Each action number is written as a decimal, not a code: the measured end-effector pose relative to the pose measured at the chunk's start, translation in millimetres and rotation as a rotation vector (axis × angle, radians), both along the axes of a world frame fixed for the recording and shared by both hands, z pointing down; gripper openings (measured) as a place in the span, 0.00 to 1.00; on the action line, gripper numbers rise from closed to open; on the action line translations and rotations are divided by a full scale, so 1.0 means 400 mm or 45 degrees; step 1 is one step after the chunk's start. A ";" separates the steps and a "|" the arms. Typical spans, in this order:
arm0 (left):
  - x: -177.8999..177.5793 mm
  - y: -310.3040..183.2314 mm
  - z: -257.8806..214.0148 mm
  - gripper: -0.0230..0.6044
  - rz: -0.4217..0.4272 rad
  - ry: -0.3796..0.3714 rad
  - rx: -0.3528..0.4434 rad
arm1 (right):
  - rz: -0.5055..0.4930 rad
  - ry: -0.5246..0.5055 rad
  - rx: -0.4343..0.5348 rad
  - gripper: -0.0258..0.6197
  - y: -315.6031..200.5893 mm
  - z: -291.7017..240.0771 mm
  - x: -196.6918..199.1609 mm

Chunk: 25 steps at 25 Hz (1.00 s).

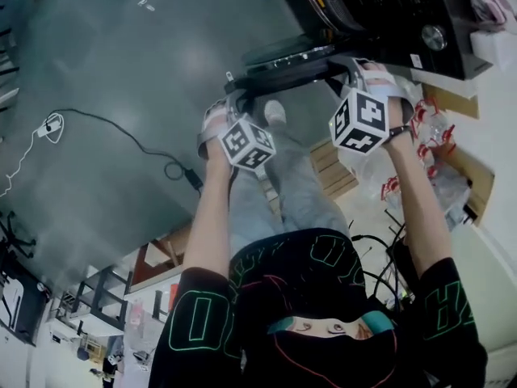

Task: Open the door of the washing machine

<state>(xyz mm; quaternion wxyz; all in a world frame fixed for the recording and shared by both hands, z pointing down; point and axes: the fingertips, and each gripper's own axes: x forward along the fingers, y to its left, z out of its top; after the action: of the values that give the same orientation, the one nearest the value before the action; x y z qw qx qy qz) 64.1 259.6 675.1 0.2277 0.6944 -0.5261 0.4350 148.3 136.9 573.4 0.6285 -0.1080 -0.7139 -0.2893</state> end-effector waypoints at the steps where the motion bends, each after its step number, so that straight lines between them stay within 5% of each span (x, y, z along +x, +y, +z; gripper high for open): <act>1: 0.021 0.007 0.001 0.19 -0.010 0.007 -0.009 | -0.016 0.005 -0.001 0.28 0.006 0.000 0.017; 18: 0.176 0.078 0.043 0.21 -0.437 -0.103 -0.148 | -0.411 -0.117 -0.096 0.28 0.028 0.040 0.110; 21: 0.178 0.107 -0.027 0.19 -0.543 -0.087 -0.167 | -0.350 -0.214 -0.135 0.34 0.020 -0.009 0.117; 25: 0.120 0.145 -0.190 0.08 -0.827 -0.045 0.046 | -0.132 -0.459 -0.298 0.38 0.032 -0.114 0.100</act>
<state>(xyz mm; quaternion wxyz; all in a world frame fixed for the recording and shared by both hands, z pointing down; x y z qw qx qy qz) 112.2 317.4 599.2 0.3329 0.4867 -0.7316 0.3422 188.2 149.8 527.8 0.4580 -0.1632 -0.8370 -0.2509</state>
